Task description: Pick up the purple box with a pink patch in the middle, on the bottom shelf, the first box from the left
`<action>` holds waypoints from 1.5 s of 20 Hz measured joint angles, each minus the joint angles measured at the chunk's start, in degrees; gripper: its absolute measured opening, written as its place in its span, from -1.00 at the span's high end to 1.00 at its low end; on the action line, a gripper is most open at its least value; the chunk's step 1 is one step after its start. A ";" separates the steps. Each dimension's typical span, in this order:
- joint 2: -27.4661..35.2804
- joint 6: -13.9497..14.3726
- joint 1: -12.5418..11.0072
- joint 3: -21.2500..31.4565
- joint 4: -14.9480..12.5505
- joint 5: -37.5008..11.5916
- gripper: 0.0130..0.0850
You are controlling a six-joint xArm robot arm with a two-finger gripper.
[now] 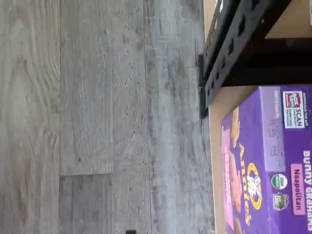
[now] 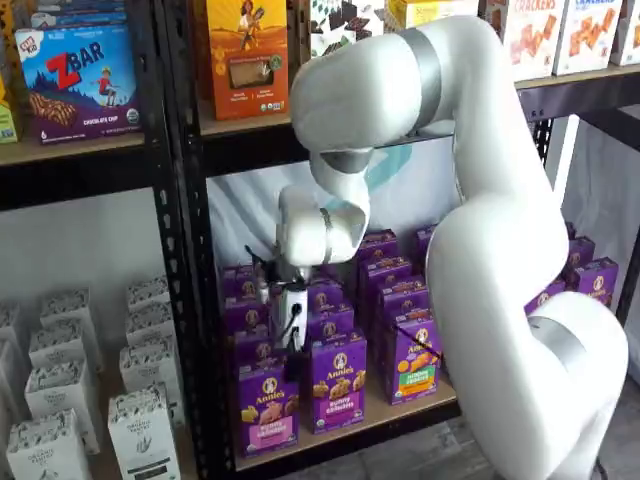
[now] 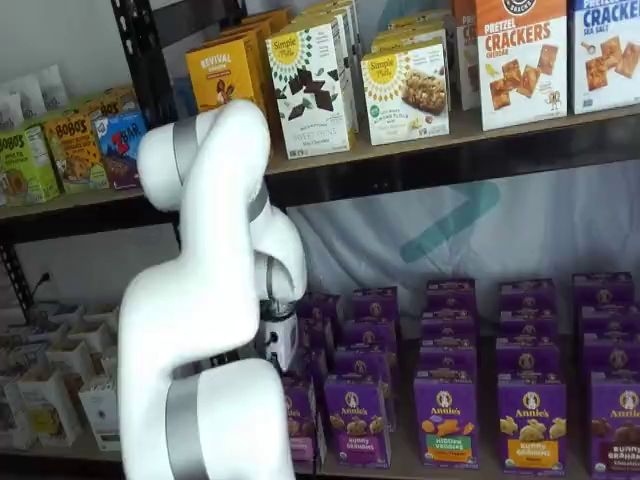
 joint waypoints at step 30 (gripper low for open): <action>10.36 4.45 -1.95 -12.30 -6.95 1.72 -1.00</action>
